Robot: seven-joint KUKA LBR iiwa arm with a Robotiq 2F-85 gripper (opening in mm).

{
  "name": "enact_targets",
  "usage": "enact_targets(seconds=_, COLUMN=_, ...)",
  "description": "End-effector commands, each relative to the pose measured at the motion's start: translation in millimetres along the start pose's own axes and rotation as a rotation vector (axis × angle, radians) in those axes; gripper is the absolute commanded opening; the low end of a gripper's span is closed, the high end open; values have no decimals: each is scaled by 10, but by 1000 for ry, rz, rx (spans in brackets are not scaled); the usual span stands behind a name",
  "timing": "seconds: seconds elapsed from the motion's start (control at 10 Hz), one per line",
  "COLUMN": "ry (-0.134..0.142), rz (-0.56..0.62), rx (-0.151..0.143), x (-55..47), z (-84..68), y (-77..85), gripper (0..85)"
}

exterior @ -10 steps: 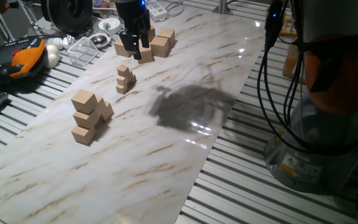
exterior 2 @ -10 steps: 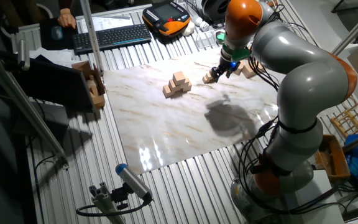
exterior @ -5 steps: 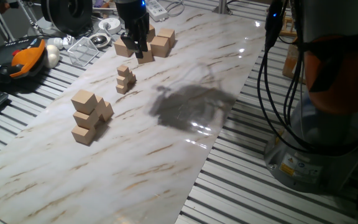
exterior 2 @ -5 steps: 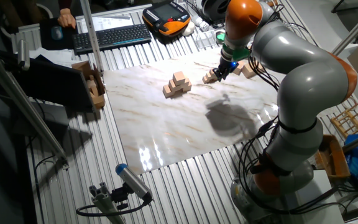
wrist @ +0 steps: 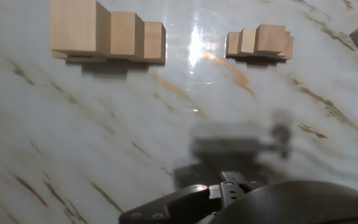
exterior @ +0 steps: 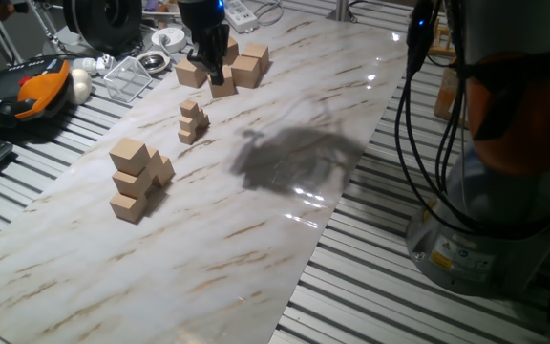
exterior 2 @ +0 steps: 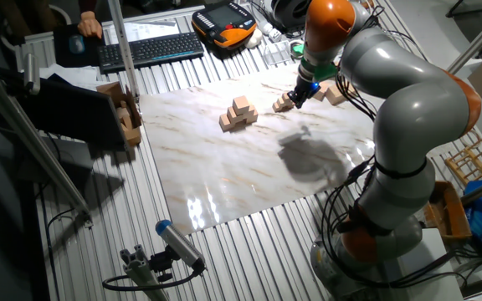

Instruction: Stack the blocks into a pyramid shape

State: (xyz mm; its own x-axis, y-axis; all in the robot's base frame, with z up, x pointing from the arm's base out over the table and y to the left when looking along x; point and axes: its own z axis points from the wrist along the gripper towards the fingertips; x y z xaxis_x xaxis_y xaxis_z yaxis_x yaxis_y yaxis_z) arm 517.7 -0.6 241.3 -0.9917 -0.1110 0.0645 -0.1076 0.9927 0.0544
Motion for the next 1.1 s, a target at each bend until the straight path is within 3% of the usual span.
enact_targets(seconds=0.0, ry=-3, rz=1, rx=-3, x=1, z=-2, y=0, gripper=0)
enact_targets(seconds=0.5, ry=-24, rz=45, rx=9, x=8, z=8, y=3, gripper=0)
enact_targets(seconds=0.7, ry=-39, rz=66, rx=27, x=14, z=22, y=-14, gripper=0)
enact_targets(seconds=0.8, ry=-53, rz=85, rx=52, x=23, z=36, y=-40, gripper=0)
enact_targets(seconds=1.0, ry=-55, rz=83, rx=56, x=23, z=92, y=-77, gripper=0)
